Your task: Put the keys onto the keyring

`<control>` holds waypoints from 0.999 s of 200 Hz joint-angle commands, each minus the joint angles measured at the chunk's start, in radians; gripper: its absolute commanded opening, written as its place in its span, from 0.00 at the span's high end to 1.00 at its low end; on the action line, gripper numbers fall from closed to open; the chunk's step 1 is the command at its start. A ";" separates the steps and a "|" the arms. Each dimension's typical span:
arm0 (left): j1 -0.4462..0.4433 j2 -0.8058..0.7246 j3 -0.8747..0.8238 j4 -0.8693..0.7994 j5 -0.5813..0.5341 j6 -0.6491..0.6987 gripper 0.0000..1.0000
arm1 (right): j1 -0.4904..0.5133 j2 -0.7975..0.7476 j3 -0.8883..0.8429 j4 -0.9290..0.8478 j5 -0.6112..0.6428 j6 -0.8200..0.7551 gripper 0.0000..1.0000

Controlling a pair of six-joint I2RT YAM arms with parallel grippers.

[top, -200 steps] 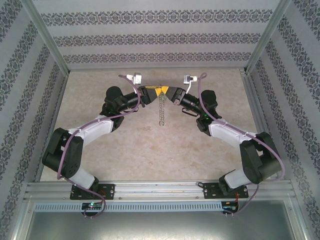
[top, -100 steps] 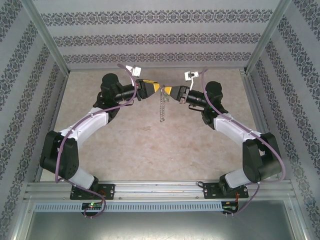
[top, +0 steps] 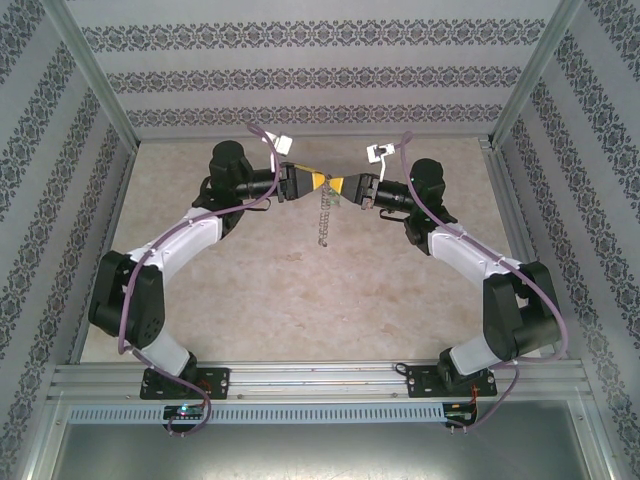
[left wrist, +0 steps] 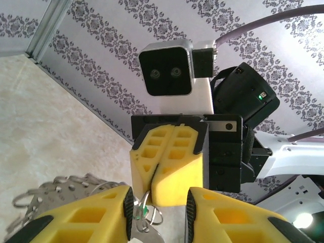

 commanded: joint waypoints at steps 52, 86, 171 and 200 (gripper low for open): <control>-0.008 0.042 0.004 0.136 0.068 -0.087 0.66 | -0.007 0.001 0.027 0.075 -0.008 -0.002 1.00; -0.018 0.045 -0.002 0.139 0.080 -0.088 0.66 | -0.007 0.012 0.033 0.078 -0.003 0.002 1.00; -0.027 0.046 -0.007 0.148 0.107 -0.093 0.70 | -0.008 0.022 0.035 0.084 0.014 0.010 1.00; -0.028 0.049 -0.010 0.154 0.108 -0.095 0.73 | -0.009 0.023 0.038 0.090 0.014 0.015 1.00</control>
